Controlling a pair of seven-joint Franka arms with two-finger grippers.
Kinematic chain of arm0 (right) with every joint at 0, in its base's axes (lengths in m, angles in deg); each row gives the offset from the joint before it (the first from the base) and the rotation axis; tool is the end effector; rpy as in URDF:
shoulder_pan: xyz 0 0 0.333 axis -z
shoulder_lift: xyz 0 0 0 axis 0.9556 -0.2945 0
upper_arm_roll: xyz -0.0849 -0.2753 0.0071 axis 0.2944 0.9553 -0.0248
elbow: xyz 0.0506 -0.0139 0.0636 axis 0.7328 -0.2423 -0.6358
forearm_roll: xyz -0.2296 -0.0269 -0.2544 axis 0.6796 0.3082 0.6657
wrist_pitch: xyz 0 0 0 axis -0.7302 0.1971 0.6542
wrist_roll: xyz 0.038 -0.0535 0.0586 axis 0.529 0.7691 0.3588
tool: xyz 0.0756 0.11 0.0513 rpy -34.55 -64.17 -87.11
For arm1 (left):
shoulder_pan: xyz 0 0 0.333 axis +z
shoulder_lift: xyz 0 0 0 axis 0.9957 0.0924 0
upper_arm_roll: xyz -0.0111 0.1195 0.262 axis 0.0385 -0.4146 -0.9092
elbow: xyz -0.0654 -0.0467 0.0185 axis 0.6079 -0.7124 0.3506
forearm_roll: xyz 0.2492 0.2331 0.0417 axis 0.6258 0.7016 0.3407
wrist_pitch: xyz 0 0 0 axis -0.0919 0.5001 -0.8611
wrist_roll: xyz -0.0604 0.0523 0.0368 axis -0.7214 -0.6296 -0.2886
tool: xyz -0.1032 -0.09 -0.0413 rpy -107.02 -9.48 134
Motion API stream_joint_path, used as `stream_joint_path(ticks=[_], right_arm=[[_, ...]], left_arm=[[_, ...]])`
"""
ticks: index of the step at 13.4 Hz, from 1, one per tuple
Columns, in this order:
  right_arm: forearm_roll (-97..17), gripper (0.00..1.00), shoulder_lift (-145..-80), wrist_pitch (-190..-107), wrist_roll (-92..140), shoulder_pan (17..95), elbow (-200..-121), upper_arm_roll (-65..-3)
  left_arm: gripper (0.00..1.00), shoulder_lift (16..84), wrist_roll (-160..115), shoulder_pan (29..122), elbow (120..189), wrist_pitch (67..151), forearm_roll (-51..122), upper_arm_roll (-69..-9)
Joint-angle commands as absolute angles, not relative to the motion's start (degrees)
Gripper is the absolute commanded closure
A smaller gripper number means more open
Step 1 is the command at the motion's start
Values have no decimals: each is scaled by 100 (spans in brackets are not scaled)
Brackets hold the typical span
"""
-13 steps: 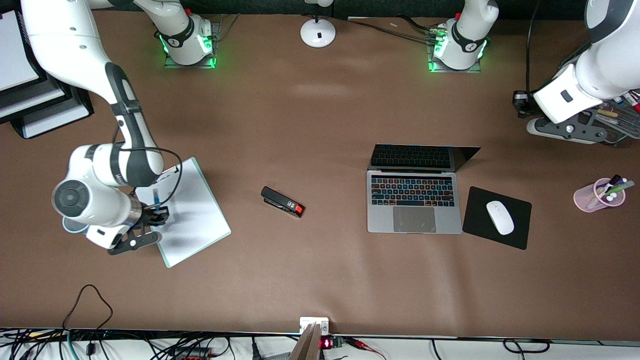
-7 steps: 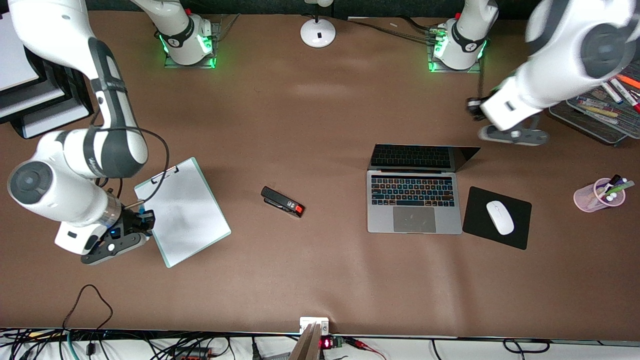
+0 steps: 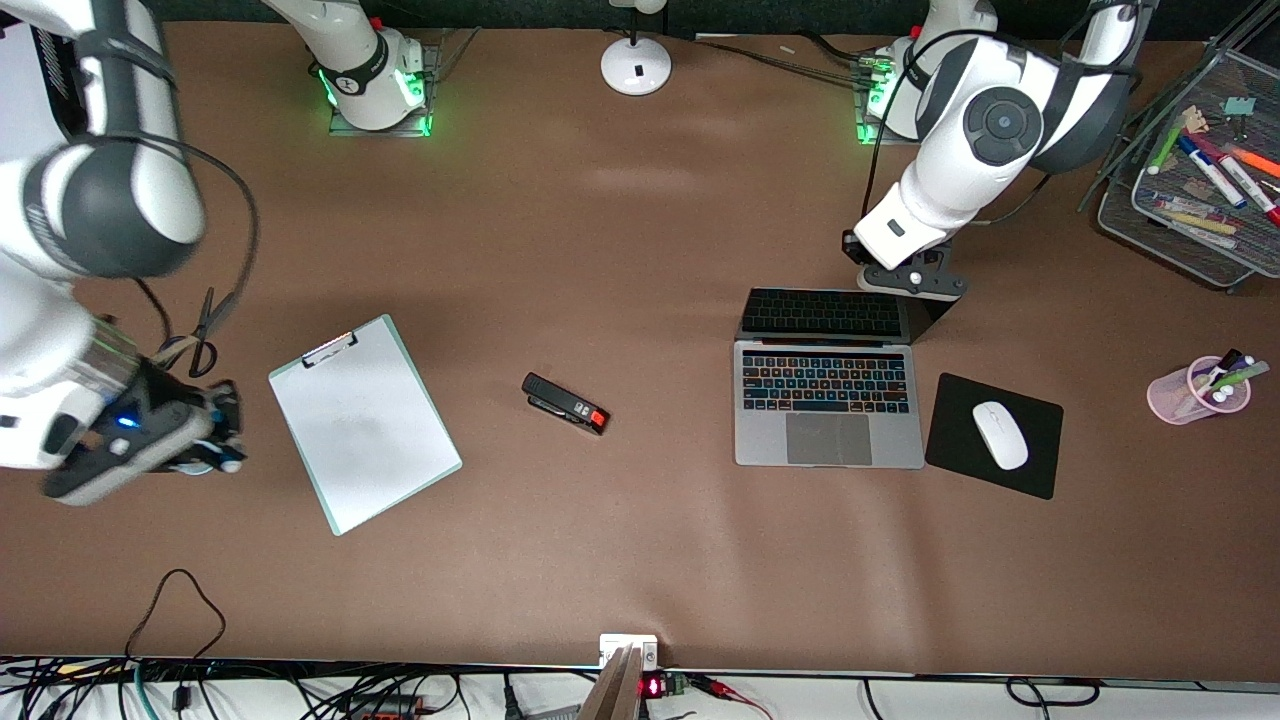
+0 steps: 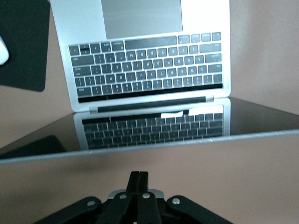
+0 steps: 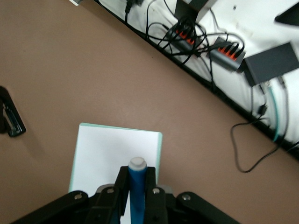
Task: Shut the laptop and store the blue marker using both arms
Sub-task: 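Push the laptop lid down with the left gripper while the right carries marker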
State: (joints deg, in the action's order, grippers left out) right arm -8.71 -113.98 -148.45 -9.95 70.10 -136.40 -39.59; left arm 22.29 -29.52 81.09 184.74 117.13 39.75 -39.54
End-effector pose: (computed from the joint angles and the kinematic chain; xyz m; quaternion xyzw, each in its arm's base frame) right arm 0.6613 0.0425 0.4638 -0.9304 -0.3399 -0.1372 0.0072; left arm 0.4317 -0.1752 0.3376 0.9983 -0.0446 -0.0339 0.0175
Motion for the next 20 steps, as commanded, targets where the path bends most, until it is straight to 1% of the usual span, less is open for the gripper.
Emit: stream_joint_path(ticks=[1, 4, 6, 7, 8, 9, 11, 13, 15, 18, 20], right_arm=[[-1691, 100, -11266, -14796, -2362, 7566, -13712, -4011], [-2686, 100, -11319, -14796, -3857, 8120, -13712, -3985], [-3056, 100, -11328, -14778, -4832, 8445, -13738, -3985], [-3197, 100, -11328, -14613, -5133, 8569, -13764, -3985], [-3381, 100, -11362, -14159, -5310, 8788, -13756, -3985], [-3661, 100, -11450, -13824, -5495, 9008, -13756, -3985], [-4032, 100, -11538, -13715, -6388, 9298, -13756, -3985], [-4139, 100, -11617, -13540, -7233, 9588, -13756, -3985], [-4156, 100, -11810, -13102, -7779, 9870, -13756, -3985], [-4550, 100, -12196, -13003, -8518, 10125, -13747, -3985], [-4814, 100, -12373, -12872, -8957, 10196, -13747, -3993]], left_arm=[[100, 2433, -2929, 8136, 18584, 12362, 3908, -3925], [100, 2785, -2832, 8145, 18540, 13074, 3960, -3925], [100, 3022, -2788, 8162, 18470, 13488, 4275, -3942], [100, 3171, -2788, 8189, 18400, 13655, 4399, -3942], [100, 3320, -2788, 8189, 18295, 13770, 4417, -3951], [100, 3496, -2788, 8189, 18137, 13858, 4418, -3968], [100, 3856, -2788, 8189, 17759, 13859, 4426, -3986], [100, 4313, -2806, 8189, 17399, 14033, 4767, -3995], [100, 4691, -2806, 8189, 17109, 14219, 4900, -4161], [100, 5402, -2806, 8180, 16538, 14421, 5173, -4258], [100, 5825, -2814, 8145, 16386, 14806, 5173, -4311]])
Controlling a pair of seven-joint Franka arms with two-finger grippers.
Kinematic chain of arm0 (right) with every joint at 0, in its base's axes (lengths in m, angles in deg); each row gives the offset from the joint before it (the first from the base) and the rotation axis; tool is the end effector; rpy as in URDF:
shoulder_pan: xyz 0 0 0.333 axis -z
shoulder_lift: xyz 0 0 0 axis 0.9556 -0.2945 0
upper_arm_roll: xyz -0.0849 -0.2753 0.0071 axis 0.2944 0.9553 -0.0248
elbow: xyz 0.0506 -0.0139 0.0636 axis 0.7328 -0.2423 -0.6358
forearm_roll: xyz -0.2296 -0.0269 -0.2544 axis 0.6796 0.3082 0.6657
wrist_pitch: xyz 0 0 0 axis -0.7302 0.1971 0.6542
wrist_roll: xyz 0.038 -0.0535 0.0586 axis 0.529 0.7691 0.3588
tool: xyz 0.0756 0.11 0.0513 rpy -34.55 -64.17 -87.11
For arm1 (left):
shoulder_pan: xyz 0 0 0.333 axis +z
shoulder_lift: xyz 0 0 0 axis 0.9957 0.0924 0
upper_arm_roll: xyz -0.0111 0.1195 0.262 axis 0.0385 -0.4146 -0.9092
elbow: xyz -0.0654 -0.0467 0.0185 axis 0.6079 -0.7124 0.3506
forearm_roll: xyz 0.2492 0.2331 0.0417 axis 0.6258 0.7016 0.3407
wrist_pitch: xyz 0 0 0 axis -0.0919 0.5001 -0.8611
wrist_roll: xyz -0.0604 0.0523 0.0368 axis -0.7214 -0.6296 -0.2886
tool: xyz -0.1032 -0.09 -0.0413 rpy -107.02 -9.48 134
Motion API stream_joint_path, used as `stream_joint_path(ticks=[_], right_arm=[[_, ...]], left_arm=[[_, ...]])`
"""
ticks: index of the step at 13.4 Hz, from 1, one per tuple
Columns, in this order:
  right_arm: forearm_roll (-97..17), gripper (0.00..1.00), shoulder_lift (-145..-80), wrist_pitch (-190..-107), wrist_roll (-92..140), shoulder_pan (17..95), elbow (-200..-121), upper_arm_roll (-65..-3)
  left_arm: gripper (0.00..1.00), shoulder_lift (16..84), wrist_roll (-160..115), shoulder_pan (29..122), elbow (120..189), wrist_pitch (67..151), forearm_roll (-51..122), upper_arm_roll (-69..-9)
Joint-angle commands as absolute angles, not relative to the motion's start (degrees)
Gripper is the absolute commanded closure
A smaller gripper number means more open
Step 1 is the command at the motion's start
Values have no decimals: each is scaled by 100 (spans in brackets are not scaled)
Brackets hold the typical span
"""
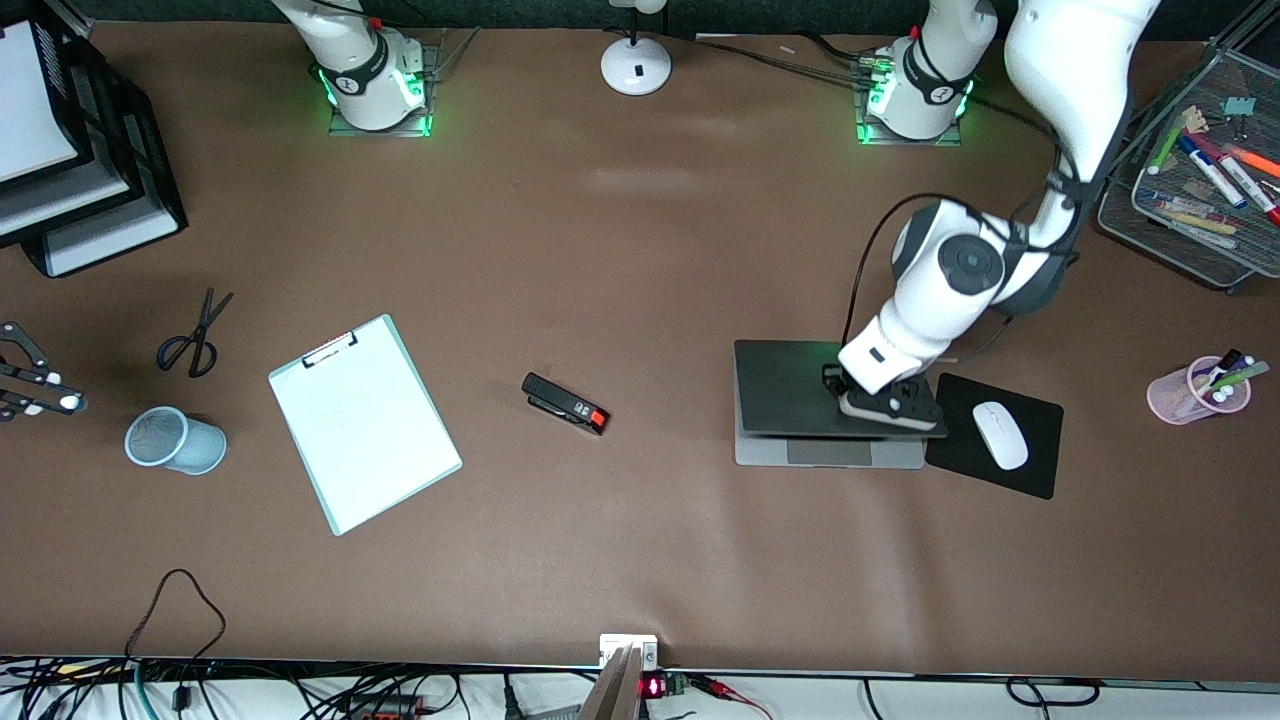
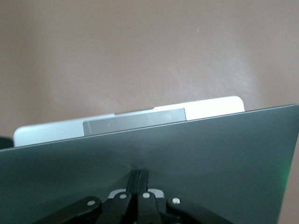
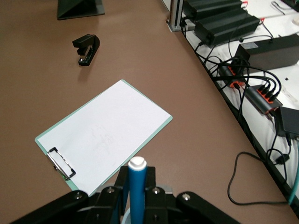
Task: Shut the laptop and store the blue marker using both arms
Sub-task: 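Push the laptop lid down with the left gripper while the right carries marker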
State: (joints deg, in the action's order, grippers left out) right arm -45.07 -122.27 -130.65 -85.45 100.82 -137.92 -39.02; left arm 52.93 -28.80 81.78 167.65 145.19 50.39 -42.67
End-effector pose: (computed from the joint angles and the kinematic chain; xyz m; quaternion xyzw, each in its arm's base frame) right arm 0.6013 -0.2243 0.3620 -0.7357 -0.5715 -0.2970 0.2095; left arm 0.5722 -0.1779 0.2257 0.9915 -0.0639 0.0981 0.0573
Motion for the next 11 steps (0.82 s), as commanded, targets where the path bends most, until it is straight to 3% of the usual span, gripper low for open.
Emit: stream_joint_path(ticks=[1, 4, 11], right_arm=[[-4989, 100, -12478, -12749, -9168, 10231, -13747, -3985], [-5281, 100, -12707, -12599, -9863, 10240, -13738, -4011], [-5290, 100, -12980, -12651, -10909, 10205, -13712, -4029]], left_arm=[[100, 5957, -2823, 8145, 16386, 15087, 5173, -4320], [100, 6292, -2823, 8136, 16360, 15607, 5165, -4355], [100, 6293, -2823, 8171, 16377, 15644, 5182, -4355]])
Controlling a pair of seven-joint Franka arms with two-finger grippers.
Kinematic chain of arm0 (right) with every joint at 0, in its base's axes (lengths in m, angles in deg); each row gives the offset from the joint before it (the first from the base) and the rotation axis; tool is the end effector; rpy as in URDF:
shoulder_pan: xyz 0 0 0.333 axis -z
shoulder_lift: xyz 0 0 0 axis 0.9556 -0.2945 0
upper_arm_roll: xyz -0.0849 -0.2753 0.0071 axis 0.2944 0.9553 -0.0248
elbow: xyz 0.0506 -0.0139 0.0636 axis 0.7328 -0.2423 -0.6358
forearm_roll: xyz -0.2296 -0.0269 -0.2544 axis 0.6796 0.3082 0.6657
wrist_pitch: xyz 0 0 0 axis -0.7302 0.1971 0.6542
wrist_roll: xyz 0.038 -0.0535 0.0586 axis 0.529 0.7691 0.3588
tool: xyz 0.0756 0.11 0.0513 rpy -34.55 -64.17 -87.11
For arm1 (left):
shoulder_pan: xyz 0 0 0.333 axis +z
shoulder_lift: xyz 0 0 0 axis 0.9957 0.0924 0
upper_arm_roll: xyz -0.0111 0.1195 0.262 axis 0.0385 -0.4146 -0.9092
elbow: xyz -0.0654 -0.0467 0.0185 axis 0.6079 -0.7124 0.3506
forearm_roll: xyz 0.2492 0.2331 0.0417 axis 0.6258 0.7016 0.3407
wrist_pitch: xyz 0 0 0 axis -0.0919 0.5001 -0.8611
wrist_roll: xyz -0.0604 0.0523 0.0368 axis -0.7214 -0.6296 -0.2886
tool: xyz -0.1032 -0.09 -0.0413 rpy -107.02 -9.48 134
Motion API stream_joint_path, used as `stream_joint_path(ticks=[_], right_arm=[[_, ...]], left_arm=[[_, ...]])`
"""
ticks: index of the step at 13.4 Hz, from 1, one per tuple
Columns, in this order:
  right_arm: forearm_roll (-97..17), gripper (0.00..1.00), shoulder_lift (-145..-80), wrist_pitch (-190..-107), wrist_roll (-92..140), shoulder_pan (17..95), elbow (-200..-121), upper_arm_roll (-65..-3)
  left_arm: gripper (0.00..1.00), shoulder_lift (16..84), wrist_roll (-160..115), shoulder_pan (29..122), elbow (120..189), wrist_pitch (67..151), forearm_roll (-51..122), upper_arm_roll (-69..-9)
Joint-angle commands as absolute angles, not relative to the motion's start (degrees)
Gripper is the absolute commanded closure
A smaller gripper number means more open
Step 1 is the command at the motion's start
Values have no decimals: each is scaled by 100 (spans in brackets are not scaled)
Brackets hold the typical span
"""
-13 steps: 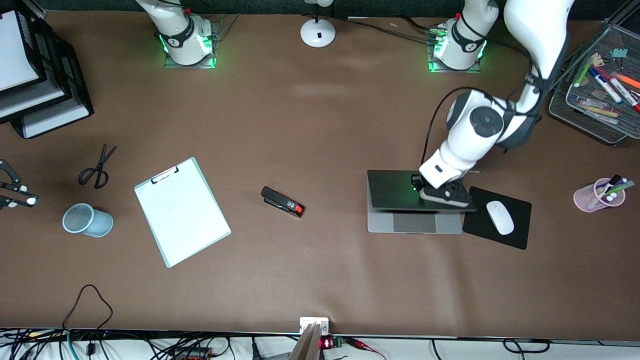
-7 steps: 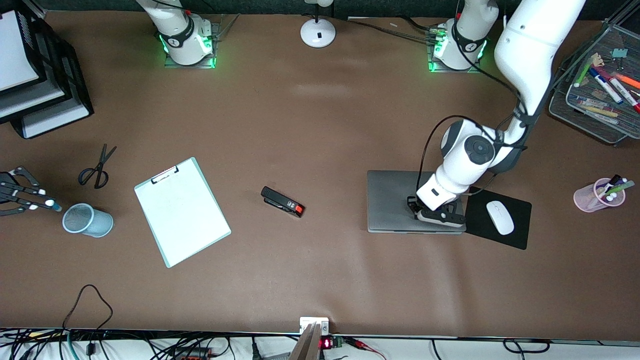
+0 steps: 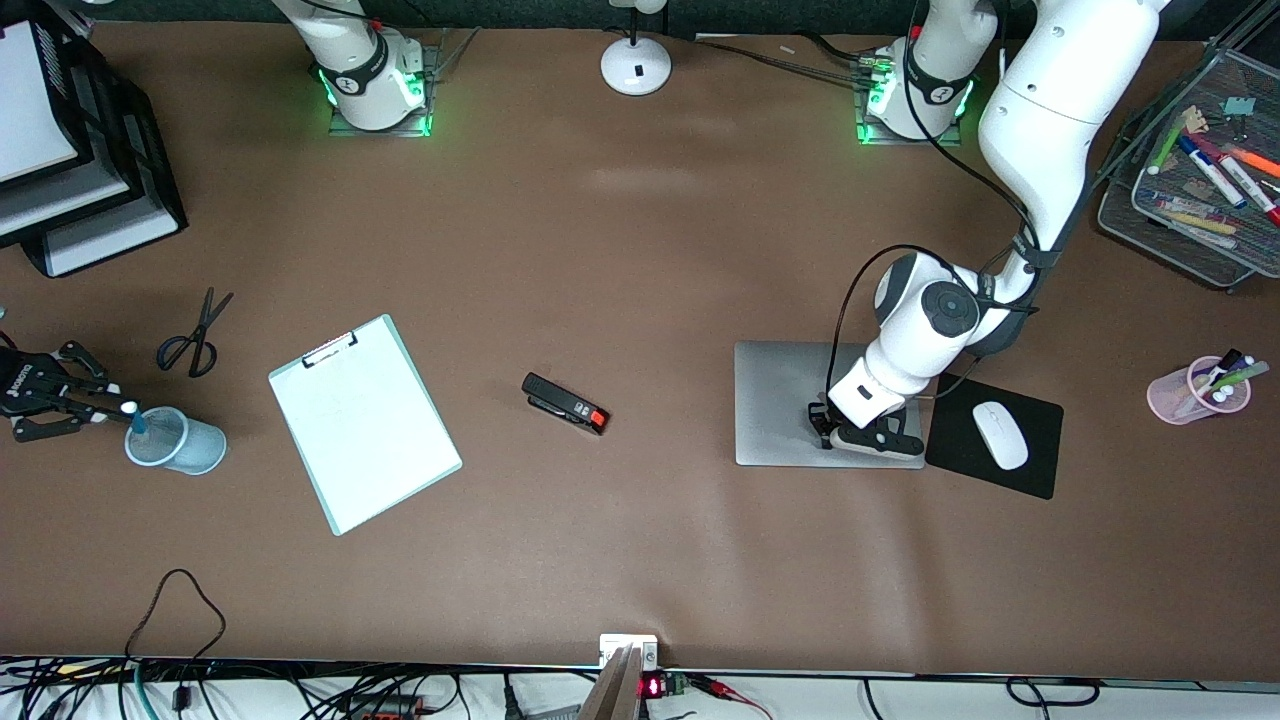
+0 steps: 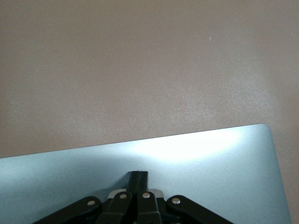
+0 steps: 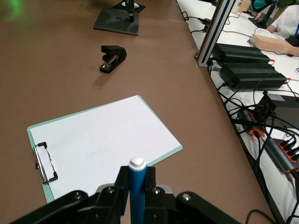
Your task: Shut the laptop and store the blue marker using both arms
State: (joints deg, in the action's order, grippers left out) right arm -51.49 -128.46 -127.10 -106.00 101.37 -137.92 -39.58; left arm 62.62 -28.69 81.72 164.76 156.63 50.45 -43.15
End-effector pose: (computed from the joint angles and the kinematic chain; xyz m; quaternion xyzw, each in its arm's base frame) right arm 0.6035 -0.2097 0.3031 -0.6189 -0.6528 -0.3690 0.2337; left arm 0.5896 -0.1807 0.1688 0.9859 -0.0501 0.1342 0.0869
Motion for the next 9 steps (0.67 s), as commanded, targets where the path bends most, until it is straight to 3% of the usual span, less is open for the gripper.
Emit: stream_joint_path(ticks=[1, 2, 9], right_arm=[[-5290, 100, -13015, -12634, -10980, 10214, -13712, -4029], [-5273, 100, -13024, -12616, -11016, 10214, -13712, -4029], [-5220, 100, -13085, -12607, -11315, 10249, -13712, -3994]], left_arm=[[100, 6206, -2823, 8180, 16378, 15556, 5191, -4355], [100, 6039, -2823, 8197, 16386, 15338, 5200, -4355], [98, 4246, -2631, 8180, 16028, 11448, 5226, -4276]])
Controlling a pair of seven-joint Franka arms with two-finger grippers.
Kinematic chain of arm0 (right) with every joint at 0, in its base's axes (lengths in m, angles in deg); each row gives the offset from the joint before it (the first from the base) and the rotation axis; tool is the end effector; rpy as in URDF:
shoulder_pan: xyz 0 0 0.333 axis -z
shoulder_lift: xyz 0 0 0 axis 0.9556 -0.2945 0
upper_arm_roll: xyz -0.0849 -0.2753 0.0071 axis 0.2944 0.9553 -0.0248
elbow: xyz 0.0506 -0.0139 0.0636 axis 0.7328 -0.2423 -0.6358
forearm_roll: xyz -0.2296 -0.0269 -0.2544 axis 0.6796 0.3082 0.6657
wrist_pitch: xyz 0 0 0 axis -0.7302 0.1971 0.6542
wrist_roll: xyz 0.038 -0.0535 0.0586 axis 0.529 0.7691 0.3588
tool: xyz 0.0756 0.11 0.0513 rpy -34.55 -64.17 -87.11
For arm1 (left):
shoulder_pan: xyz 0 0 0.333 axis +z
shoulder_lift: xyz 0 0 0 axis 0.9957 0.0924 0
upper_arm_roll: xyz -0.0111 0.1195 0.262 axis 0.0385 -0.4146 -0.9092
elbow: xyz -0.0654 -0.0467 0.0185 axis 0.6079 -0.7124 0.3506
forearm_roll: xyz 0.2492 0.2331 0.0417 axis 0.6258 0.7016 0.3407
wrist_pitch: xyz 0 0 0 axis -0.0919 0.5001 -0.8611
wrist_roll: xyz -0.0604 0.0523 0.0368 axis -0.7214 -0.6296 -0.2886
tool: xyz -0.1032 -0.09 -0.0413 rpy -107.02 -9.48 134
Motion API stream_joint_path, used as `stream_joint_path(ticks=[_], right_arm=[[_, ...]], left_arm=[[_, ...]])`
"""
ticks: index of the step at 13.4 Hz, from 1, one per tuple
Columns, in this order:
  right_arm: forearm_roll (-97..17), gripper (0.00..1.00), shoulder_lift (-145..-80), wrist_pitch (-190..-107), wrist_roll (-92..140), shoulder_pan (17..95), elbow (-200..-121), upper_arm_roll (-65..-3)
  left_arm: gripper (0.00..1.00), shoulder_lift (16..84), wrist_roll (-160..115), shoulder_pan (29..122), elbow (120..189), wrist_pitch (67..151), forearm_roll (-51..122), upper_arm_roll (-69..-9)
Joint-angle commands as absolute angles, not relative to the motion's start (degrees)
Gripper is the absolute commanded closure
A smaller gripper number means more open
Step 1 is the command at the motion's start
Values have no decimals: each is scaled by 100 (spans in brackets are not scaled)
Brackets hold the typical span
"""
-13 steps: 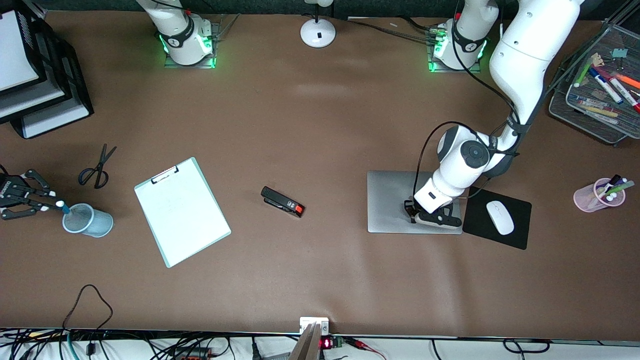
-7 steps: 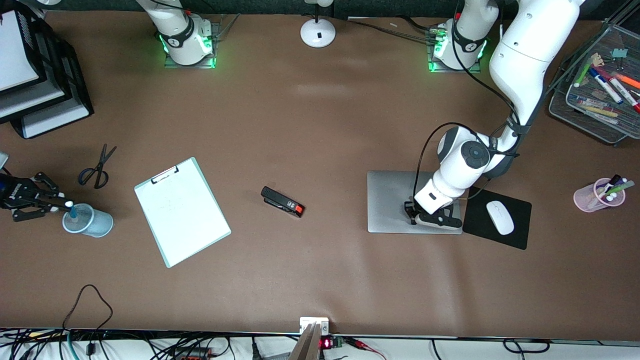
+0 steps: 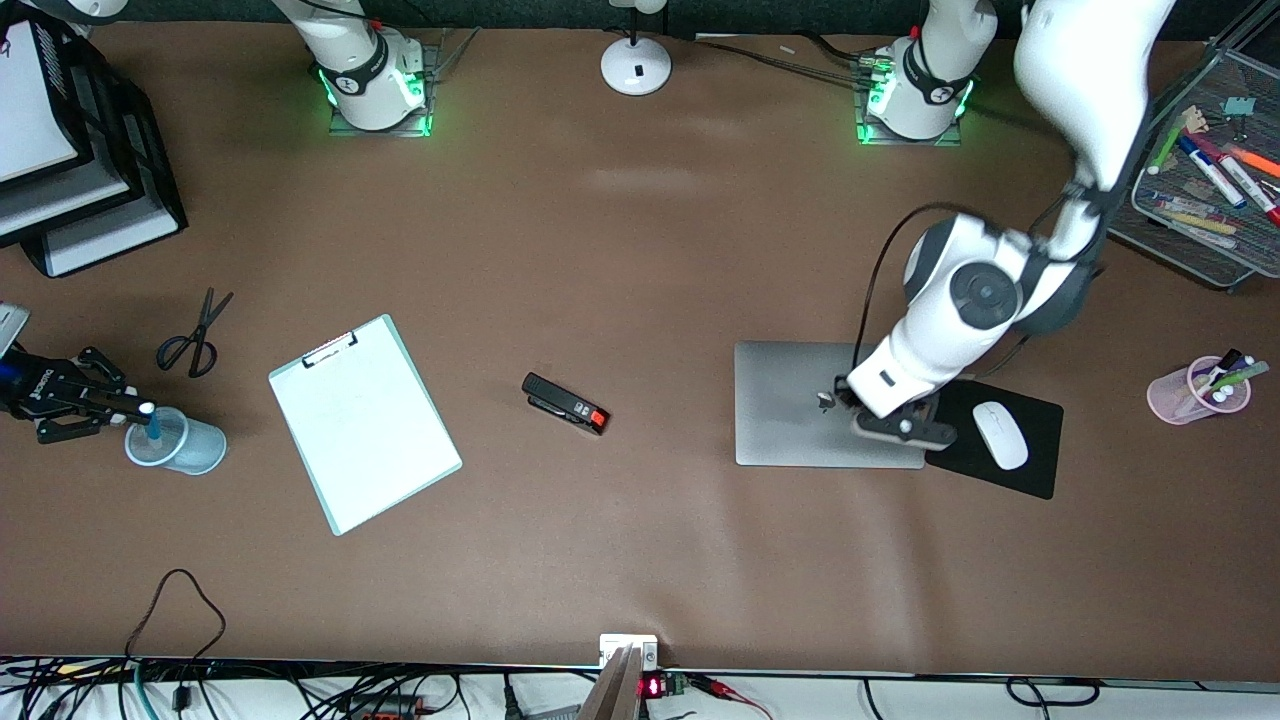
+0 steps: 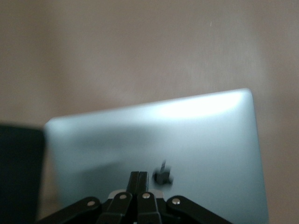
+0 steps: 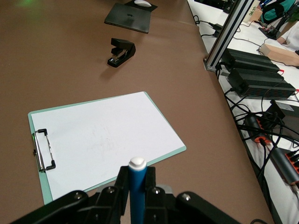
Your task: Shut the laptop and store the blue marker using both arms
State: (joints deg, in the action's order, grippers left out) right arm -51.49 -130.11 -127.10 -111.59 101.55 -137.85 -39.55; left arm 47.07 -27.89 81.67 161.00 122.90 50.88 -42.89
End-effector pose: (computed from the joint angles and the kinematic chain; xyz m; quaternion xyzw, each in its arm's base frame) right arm 0.6020 -0.2115 0.2854 -0.5907 -0.6760 -0.3776 0.2269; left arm 0.5677 -0.1656 0.2899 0.9970 -0.0743 0.0205 0.0095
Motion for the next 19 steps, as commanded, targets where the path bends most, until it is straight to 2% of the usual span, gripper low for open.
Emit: stream_joint_path(ticks=[1, 2, 3, 4, 5, 6, 7, 14, 19], right_arm=[[-5202, 100, -13129, -12599, -11315, 10310, -13712, -3985], [-5176, 100, -13156, -12598, -11315, 10328, -13721, -3993], [-5158, 100, -13156, -12598, -11315, 10363, -13721, -3994], [-5089, 100, -13156, -12598, -11315, 10389, -13721, -3985], [-5027, 100, -13156, -12598, -11315, 10398, -13721, -3993], [-5018, 100, -13164, -12598, -11315, 10407, -13721, -3985], [-5018, 100, -13199, -12598, -11324, 10425, -13721, -3985], [-5070, 100, -13446, -12677, -11560, 10416, -13686, -4002], [-5088, 100, -13630, -12765, -11552, 10381, -13378, -4020]], left_arm=[[94, 4175, -2430, 8189, 15739, 10807, 5217, -4267], [93, 4114, -2184, 8198, 15397, 10174, 5209, -4276], [88, 4095, -1955, 8206, 15097, 9611, 5191, -4276], [74, 4043, -1805, 8233, 14851, 9196, 5165, -4294], [45, 4008, -1708, 8311, 14666, 8862, 5147, -4276], [4, 3929, -1672, 8364, 14611, 8710, 5130, -4267], [0, 3815, -1663, 8426, 14602, 8648, 5129, -4259], [0, 3217, -1357, 8697, 14602, 8252, 4831, -4259], [0, 3067, -1382, 8742, 14567, 7971, 4839, -4329]])
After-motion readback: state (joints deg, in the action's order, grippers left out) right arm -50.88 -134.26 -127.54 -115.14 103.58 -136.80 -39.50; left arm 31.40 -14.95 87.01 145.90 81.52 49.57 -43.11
